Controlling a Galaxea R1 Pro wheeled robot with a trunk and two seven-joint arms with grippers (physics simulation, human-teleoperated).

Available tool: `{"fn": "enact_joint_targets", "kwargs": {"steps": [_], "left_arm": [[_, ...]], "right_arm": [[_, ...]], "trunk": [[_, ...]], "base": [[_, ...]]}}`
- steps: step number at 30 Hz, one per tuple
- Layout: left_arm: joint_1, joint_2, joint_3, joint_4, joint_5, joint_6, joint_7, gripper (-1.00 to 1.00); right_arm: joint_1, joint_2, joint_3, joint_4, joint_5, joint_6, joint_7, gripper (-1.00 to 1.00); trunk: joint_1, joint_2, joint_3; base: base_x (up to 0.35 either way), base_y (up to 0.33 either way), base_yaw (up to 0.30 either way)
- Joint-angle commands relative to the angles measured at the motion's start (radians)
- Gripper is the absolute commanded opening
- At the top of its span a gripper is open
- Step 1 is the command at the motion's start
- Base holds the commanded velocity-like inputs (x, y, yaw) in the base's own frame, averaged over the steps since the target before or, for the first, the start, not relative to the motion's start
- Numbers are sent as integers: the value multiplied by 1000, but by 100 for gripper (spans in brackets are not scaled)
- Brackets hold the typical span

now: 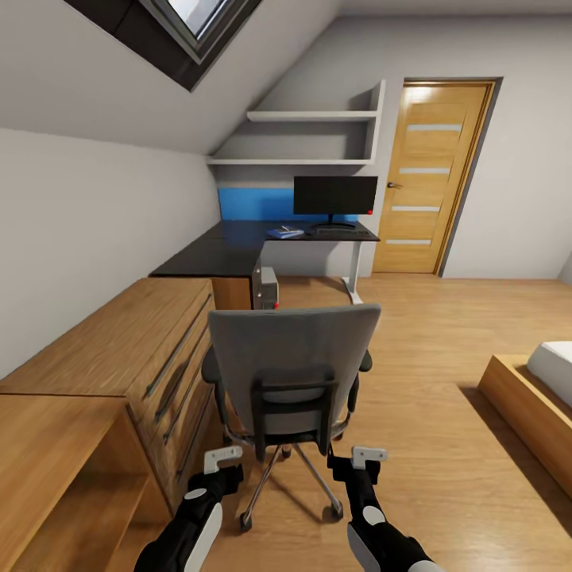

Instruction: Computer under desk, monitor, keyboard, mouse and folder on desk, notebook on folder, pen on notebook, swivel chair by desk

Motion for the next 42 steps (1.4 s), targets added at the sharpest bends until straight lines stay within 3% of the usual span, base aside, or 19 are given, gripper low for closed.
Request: {"fn": "enact_joint_targets", "kwargs": {"steps": [1,23,27,30,33,34,38,42], "left_arm": [[0,1,-4,-2,11,4,9,100],[0,0,-4,-9,11,2,6,100],[0,-17,-8,63,11,4,2,100],[0,-25,-9,91,11,4,-1,100],[0,-25,-10,104,10,4,-2,100],[0,-25,-10,108,11,6,-3,100],[-5,-25,-11,111,11,13,-4,100],[-36,-25,-11,113,11,38,-4,100]], "right_arm": [[-1,-1,8,1,-10,-4,-5,100],[-1,0,9,-1,-9,-5,-7,100],[-2,-2,16,9,-3,19,19,100],[-4,-5,14,6,-4,102,68,100],[-8,-13,11,3,-5,240,141,100],[-12,-16,9,-1,-4,338,184,100],[-34,-17,8,-6,-4,457,217,100],[-73,-19,8,-4,-6,512,228,100]], "trunk": [[4,-8,-4],[88,-162,-73],[103,-190,-86],[115,-211,-95],[126,-232,-104],[130,-239,-108],[146,-267,-120],[161,-295,-133]], "base": [[0,0,0],[0,0,0],[0,0,0],[0,0,0],[0,0,0],[0,0,0],[0,0,0],[0,0,0]]}}
